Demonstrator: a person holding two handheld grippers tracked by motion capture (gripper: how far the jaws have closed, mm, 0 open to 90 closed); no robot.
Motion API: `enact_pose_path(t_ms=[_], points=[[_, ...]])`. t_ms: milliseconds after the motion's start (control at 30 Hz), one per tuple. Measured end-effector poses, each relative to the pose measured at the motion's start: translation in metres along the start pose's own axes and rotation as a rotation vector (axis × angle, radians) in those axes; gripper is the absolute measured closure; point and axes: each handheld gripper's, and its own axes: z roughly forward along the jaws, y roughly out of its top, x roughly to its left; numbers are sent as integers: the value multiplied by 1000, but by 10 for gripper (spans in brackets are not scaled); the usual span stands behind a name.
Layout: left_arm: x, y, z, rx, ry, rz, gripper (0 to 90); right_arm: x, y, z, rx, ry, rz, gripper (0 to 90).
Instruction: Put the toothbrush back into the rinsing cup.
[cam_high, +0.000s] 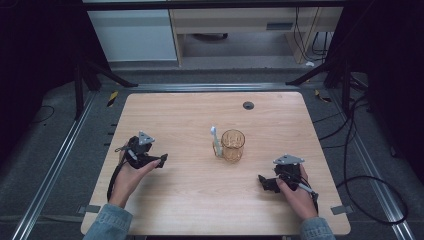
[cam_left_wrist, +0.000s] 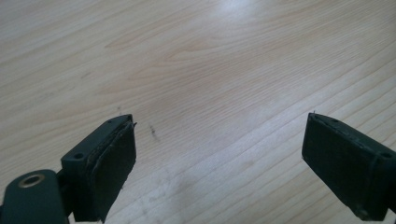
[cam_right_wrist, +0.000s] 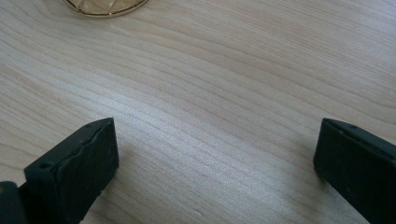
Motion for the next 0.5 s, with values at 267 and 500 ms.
enact_pose_path(t_ms=[267,500], points=[[17,-14,-1,-1,23,-28,91,0,0,0,0,0,0,4],[25,-19,9,-4,21,-44,87,0,0,0,0,0,0,4]])
